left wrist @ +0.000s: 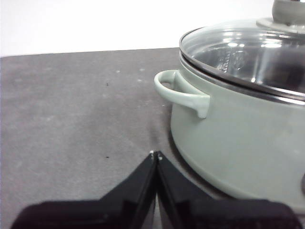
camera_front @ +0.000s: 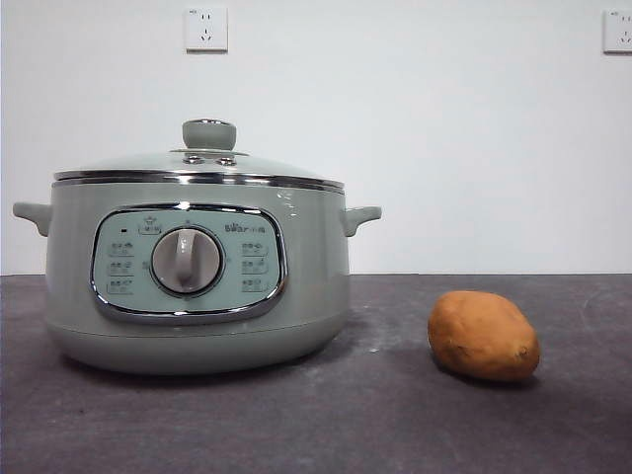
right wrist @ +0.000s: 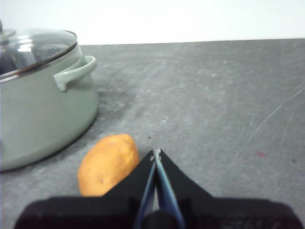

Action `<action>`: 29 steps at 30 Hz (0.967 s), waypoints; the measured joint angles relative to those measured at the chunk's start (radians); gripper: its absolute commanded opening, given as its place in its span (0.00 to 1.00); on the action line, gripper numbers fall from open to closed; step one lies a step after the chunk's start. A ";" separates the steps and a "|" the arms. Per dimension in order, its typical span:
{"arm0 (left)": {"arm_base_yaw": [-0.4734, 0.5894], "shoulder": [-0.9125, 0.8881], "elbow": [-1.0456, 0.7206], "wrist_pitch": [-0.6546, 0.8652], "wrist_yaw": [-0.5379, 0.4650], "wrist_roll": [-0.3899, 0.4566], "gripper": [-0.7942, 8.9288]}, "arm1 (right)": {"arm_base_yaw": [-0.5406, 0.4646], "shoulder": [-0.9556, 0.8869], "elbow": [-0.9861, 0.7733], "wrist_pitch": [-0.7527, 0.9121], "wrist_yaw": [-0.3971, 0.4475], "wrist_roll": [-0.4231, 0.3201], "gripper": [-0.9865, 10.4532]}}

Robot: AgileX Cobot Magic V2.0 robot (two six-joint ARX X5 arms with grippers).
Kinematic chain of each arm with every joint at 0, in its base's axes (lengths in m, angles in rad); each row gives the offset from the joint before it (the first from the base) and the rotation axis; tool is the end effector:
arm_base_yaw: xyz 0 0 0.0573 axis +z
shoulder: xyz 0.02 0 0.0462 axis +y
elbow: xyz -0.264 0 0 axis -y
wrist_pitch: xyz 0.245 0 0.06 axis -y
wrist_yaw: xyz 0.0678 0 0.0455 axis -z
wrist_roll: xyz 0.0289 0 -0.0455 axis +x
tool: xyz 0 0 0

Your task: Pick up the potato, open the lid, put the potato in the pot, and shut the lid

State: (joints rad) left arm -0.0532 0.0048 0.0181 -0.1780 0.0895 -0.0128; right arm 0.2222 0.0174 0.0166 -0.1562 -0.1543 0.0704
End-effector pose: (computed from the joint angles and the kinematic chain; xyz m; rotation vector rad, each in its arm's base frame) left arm 0.0952 -0.0077 0.1522 -0.0157 0.1657 -0.1413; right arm 0.0929 0.0255 0.1528 0.0641 0.1710 0.3700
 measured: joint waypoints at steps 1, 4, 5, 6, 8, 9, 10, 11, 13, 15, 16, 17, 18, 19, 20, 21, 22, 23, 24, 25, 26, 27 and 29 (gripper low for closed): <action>0.000 0.000 0.000 0.000 0.004 -0.025 0.08 | 0.000 0.000 0.000 0.001 0.000 0.023 0.09; 0.000 0.000 0.000 0.001 0.032 -0.134 0.08 | 0.000 0.000 0.000 0.010 0.000 0.124 0.09; 0.000 0.000 0.000 0.002 0.041 -0.170 0.08 | 0.000 0.000 0.000 0.010 0.000 0.157 0.09; 0.000 0.000 0.000 0.002 0.048 -0.206 0.08 | 0.000 0.000 0.000 0.009 0.000 0.190 0.09; 0.000 0.000 0.000 0.003 0.060 -0.278 0.08 | 0.000 0.000 0.000 0.009 0.000 0.259 0.09; 0.000 0.000 0.000 0.003 0.064 -0.298 0.08 | 0.000 0.000 0.000 0.009 0.000 0.278 0.09; 0.000 0.000 0.000 0.004 0.069 -0.318 0.08 | 0.000 0.000 0.000 0.009 -0.001 0.298 0.08; 0.000 0.000 0.000 0.004 0.073 -0.328 0.08 | 0.000 0.000 0.000 0.009 -0.001 0.309 0.08; 0.000 0.000 0.000 0.005 0.087 -0.343 0.08 | 0.000 0.000 0.000 0.008 -0.001 0.332 0.08; 0.000 0.000 0.000 0.004 0.092 -0.359 0.08 | 0.000 0.002 0.000 0.007 -0.001 0.348 0.08; 0.000 0.000 0.001 0.003 0.097 -0.369 0.08 | 0.000 0.006 0.001 0.003 -0.001 0.356 0.08; 0.000 0.000 0.003 -0.002 0.098 -0.378 0.08 | 0.000 0.011 0.004 -0.009 -0.001 0.360 0.08; 0.000 0.000 0.010 -0.013 0.099 -0.386 0.08 | 0.000 0.018 0.011 -0.022 0.000 0.362 0.08; 0.000 0.000 0.022 -0.030 0.101 -0.393 0.08 | 0.000 0.030 0.023 -0.040 0.000 0.364 0.08; 0.000 0.002 0.037 -0.049 0.101 -0.400 0.08 | 0.000 0.040 0.035 -0.050 0.000 0.365 0.08; 0.000 0.006 0.056 -0.066 0.102 -0.401 0.08 | 0.000 0.051 0.048 -0.059 0.000 0.367 0.08; 0.000 0.013 0.084 -0.087 0.102 -0.405 0.08 | 0.000 0.069 0.070 -0.070 0.000 0.368 0.08; 0.000 0.018 0.108 -0.102 0.102 -0.407 0.08 | 0.000 0.085 0.087 -0.076 0.000 0.368 0.08; 0.000 0.025 0.132 -0.118 0.103 -0.408 0.08 | 0.000 0.103 0.105 -0.081 0.000 0.368 0.08; 0.000 0.037 0.161 -0.136 0.103 -0.408 0.08 | 0.000 0.126 0.127 -0.083 0.000 0.368 0.08; 0.000 0.052 0.190 -0.151 0.104 -0.408 0.08 | 0.000 0.150 0.149 -0.085 0.000 0.368 0.08; 0.000 0.067 0.214 -0.161 0.104 -0.408 0.08 | 0.000 0.171 0.169 -0.088 0.000 0.368 0.08; 0.000 0.108 0.269 -0.169 0.106 -0.408 0.08 | 0.000 0.228 0.219 -0.090 0.000 0.364 0.08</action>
State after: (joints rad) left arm -0.0532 0.1127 0.2871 -0.3473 0.1951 -0.4206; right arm 0.2222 0.2451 0.2359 -0.2466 -0.1543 0.4347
